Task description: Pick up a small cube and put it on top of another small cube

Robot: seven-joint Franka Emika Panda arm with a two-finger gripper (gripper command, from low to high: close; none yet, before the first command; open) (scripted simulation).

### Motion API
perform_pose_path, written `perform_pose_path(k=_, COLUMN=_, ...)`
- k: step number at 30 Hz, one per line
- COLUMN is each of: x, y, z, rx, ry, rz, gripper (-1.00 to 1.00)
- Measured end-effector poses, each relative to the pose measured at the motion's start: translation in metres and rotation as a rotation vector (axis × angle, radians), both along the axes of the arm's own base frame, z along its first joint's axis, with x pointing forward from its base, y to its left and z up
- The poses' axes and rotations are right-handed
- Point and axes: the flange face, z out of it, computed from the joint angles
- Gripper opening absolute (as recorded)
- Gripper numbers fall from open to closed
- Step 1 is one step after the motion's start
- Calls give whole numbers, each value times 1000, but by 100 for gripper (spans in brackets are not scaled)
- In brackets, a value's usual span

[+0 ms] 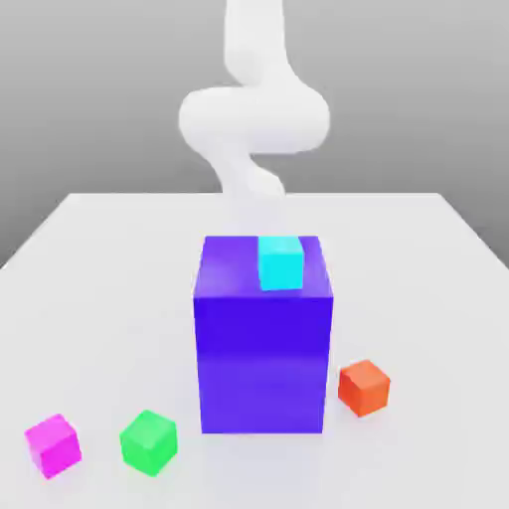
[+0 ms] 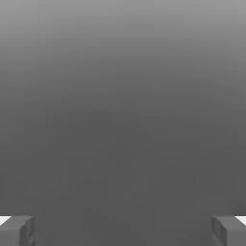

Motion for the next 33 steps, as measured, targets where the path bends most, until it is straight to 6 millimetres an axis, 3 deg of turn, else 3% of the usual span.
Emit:
perform_pose_path(k=7, x=72, y=-60, z=-113, rx=120, ry=190, rz=-135, gripper=0)
perform_pose_path(k=14, x=102, y=-122, z=-239, rx=207, ry=368, rz=-302, gripper=0)
perform_pose_path(k=21, x=88, y=-188, z=-367, rx=260, ry=538, rz=-510, gripper=0)
perform_pose_path(k=27, x=49, y=-229, z=-469, rx=264, ry=679, rz=-678, gripper=0)
perform_pose_path(k=32, x=42, y=-236, z=-538, rx=260, ry=700, rz=-705, gripper=0)
perform_pose_path(k=33, x=41, y=-235, z=-546, rx=261, ry=700, rz=-706, gripper=-100)
